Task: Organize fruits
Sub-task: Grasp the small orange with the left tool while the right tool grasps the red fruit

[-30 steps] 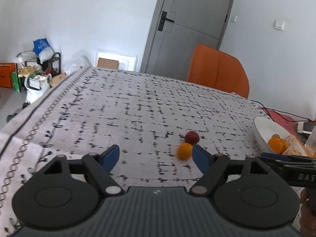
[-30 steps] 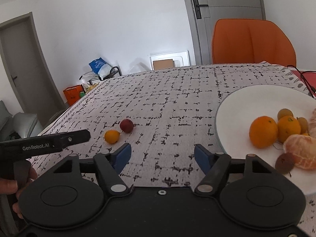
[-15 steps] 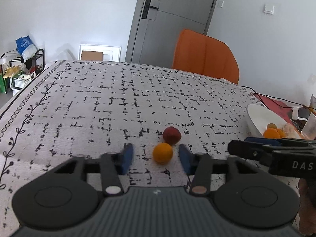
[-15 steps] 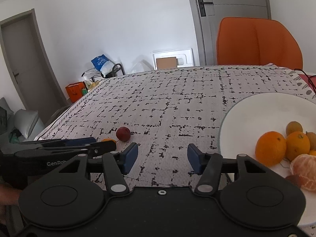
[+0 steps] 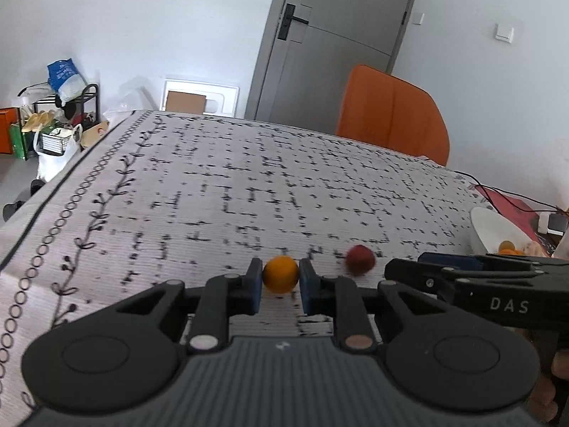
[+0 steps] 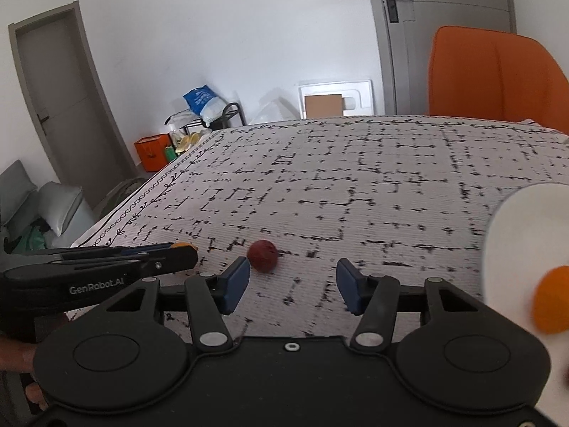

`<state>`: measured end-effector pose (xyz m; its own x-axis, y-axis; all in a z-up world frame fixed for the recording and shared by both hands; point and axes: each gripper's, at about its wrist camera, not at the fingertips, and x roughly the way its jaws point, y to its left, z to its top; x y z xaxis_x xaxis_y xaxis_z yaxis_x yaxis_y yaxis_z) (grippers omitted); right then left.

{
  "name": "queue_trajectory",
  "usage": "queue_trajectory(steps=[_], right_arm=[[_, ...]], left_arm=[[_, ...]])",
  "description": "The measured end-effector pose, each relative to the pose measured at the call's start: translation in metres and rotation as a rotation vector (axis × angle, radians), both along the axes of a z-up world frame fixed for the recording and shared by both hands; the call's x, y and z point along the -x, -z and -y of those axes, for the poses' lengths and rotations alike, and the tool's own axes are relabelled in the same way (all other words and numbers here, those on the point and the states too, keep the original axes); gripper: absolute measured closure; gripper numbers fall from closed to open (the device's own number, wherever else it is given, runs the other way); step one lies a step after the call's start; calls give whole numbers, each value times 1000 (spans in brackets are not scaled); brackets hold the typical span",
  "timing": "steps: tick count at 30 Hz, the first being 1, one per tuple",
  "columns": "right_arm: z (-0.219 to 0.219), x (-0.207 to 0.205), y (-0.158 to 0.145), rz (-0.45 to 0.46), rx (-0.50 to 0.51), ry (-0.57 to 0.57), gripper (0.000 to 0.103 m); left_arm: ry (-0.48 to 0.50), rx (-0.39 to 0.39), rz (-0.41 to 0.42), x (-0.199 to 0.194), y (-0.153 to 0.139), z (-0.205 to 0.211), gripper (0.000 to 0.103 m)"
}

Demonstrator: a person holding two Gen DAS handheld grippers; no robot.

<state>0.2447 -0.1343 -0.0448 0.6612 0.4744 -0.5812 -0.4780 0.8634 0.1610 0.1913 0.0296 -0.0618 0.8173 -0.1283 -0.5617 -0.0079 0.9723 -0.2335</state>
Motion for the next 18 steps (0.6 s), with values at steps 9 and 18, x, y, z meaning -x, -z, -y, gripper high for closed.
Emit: queue_trajectory(steps=[9,18], right_arm=[[-26,-10,0,6,5,-34,52],[-20,-14,4,-26,-17,-28,82]], left_arm=[[-39,8,9,4,-2,-18,83],[-57,0,34,10,-9,-20,83]])
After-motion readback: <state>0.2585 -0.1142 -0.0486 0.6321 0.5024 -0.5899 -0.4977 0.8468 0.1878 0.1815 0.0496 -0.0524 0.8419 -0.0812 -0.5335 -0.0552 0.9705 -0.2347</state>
